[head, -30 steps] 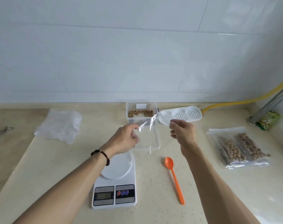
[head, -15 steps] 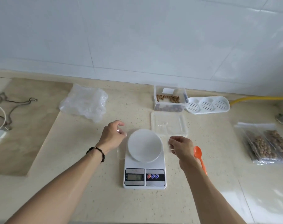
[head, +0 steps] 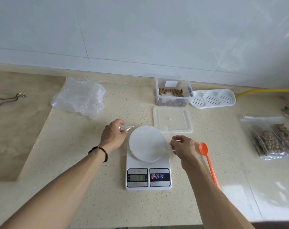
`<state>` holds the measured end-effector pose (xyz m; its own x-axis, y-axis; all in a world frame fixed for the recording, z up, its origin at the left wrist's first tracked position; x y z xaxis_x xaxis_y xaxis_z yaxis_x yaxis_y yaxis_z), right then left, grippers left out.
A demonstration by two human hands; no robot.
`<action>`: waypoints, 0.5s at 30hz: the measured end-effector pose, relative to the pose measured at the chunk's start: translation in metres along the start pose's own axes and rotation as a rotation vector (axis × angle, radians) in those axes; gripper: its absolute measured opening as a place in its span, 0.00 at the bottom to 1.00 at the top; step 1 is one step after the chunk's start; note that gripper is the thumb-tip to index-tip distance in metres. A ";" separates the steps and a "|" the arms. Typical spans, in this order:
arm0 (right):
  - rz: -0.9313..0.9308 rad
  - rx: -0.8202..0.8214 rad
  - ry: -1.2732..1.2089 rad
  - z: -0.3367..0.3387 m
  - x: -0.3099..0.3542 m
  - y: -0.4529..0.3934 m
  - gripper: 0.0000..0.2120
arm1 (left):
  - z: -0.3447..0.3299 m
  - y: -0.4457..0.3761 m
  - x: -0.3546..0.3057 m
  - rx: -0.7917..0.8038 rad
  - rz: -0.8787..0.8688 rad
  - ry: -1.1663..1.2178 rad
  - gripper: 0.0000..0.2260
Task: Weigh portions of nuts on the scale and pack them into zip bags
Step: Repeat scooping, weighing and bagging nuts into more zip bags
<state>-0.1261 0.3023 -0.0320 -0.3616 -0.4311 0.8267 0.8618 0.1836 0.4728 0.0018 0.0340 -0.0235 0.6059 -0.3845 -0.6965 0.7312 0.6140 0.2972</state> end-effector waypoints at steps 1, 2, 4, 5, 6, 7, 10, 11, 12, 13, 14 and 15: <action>0.000 -0.004 0.004 0.001 -0.001 -0.001 0.07 | -0.002 0.000 0.001 0.003 0.001 -0.002 0.15; 0.001 -0.007 0.007 0.001 -0.002 -0.001 0.07 | -0.003 0.000 0.002 0.006 -0.001 -0.007 0.15; -0.001 -0.015 0.023 0.002 -0.004 -0.002 0.08 | -0.004 0.000 0.001 0.005 -0.022 -0.032 0.16; -0.002 -0.022 0.044 0.003 -0.004 -0.003 0.09 | -0.004 0.001 -0.001 -0.002 -0.042 -0.057 0.17; -0.005 -0.033 0.068 0.004 -0.004 -0.003 0.11 | -0.003 0.003 -0.004 -0.013 -0.063 -0.091 0.18; -0.006 -0.050 0.096 0.005 -0.003 -0.001 0.14 | -0.003 0.006 -0.007 -0.028 -0.088 -0.133 0.18; 0.047 -0.101 0.221 0.014 0.005 0.014 0.16 | 0.001 0.028 -0.018 -0.086 -0.208 -0.259 0.20; 0.090 -0.116 0.291 0.017 0.009 0.021 0.16 | 0.000 0.039 -0.021 -0.097 -0.263 -0.303 0.20; 0.137 -0.130 0.364 0.018 0.011 0.029 0.15 | -0.002 0.051 -0.021 -0.107 -0.313 -0.343 0.20; 0.185 -0.142 0.422 0.019 0.010 0.037 0.15 | -0.004 0.062 -0.020 -0.119 -0.350 -0.376 0.20; 0.232 -0.144 0.465 0.019 0.008 0.043 0.15 | -0.007 0.073 -0.018 -0.131 -0.375 -0.400 0.20; 0.278 -0.139 0.501 0.017 0.004 0.050 0.15 | -0.011 0.083 -0.016 -0.136 -0.390 -0.420 0.21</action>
<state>-0.0905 0.3251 0.0006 0.0674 -0.7542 0.6532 0.9511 0.2464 0.1863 0.0496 0.0988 0.0049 0.3923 -0.8230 -0.4107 0.8953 0.4441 -0.0346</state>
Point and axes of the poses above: each hand's wrist, its own y-axis away from the middle knuckle, its own z-axis out of the back of the hand, x = y × z, the point moved 8 cm from there along -y, towards the middle knuckle, and after that the axes turned 4 degrees about x, right-handed, at the moved point
